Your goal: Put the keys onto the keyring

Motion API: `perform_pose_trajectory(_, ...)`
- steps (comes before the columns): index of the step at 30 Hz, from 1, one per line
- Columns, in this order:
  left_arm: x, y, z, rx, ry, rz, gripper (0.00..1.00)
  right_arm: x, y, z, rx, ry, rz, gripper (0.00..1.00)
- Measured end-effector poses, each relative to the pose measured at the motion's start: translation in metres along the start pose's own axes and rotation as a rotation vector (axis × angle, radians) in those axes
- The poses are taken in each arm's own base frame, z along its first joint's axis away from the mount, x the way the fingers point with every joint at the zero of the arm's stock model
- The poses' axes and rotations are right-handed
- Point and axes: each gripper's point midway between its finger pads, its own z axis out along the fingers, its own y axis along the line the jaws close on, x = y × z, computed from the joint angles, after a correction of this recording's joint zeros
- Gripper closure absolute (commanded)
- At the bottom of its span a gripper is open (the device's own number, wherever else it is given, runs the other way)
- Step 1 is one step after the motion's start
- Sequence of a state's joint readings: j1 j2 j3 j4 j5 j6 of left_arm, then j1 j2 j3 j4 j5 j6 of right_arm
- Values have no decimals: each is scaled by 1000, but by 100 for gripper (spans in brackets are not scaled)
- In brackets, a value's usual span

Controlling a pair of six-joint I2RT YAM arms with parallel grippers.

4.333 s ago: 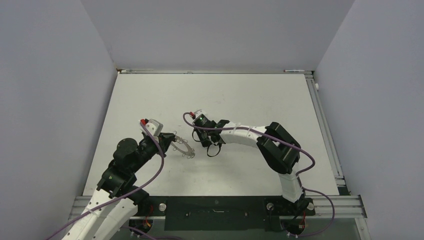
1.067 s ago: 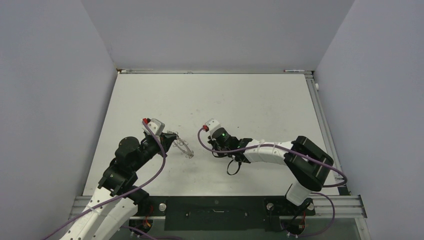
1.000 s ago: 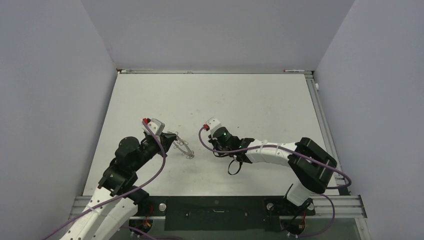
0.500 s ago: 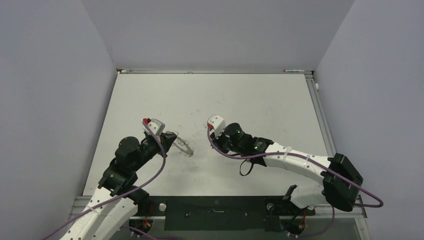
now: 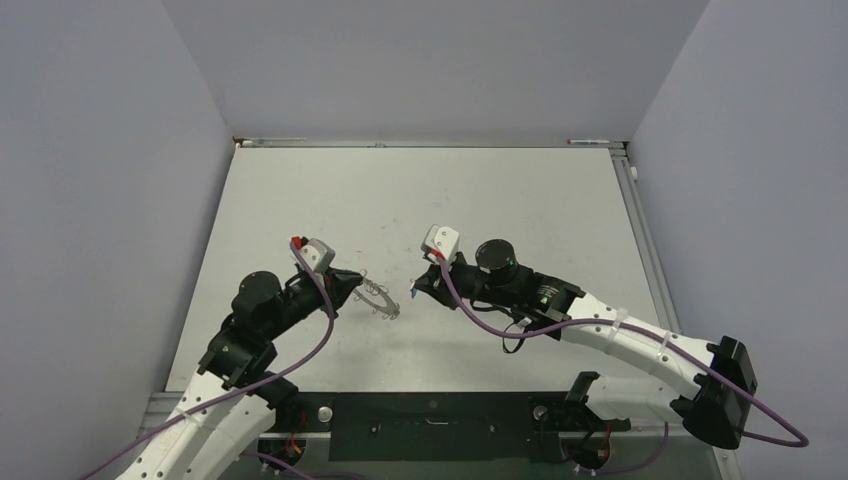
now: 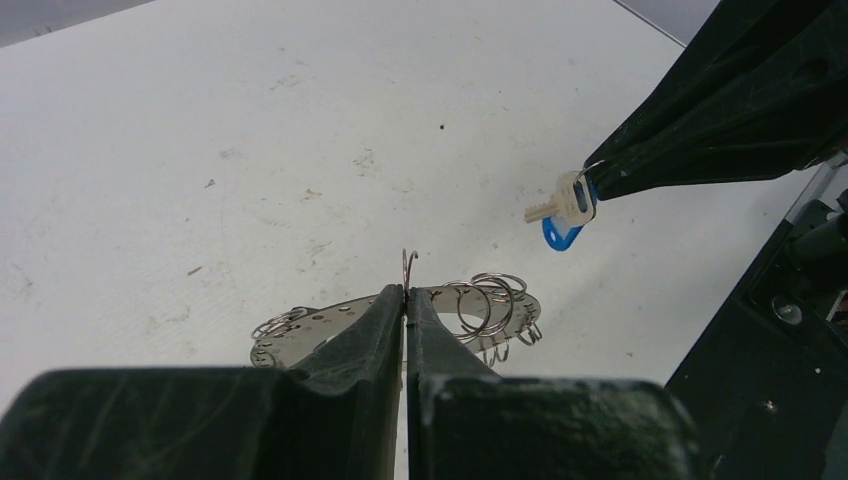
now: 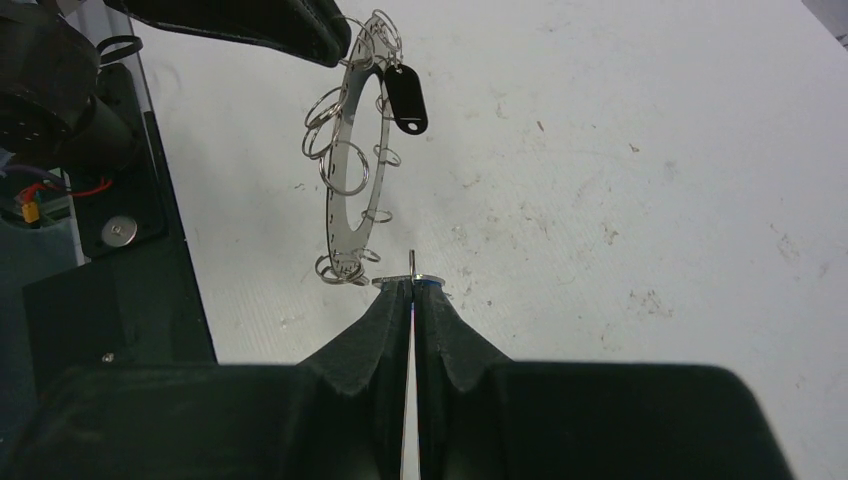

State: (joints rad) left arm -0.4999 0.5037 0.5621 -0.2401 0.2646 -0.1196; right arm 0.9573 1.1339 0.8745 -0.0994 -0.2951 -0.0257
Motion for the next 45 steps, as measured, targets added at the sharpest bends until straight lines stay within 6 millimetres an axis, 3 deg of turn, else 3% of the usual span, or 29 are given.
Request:
perform_pose_trajectory(16,3,-27,5,151,23,-29,100,-18,9,-6,-48,-25,-47,95)
perform_pose_trajectory(31,1,-44,5,239,23,-37,100,-14,24,21,-175,33,-83,95)
perform_pose_trajectory(45,1,-48,5,253,21,-39,100,-23,36,21,-228,15,-92,95)
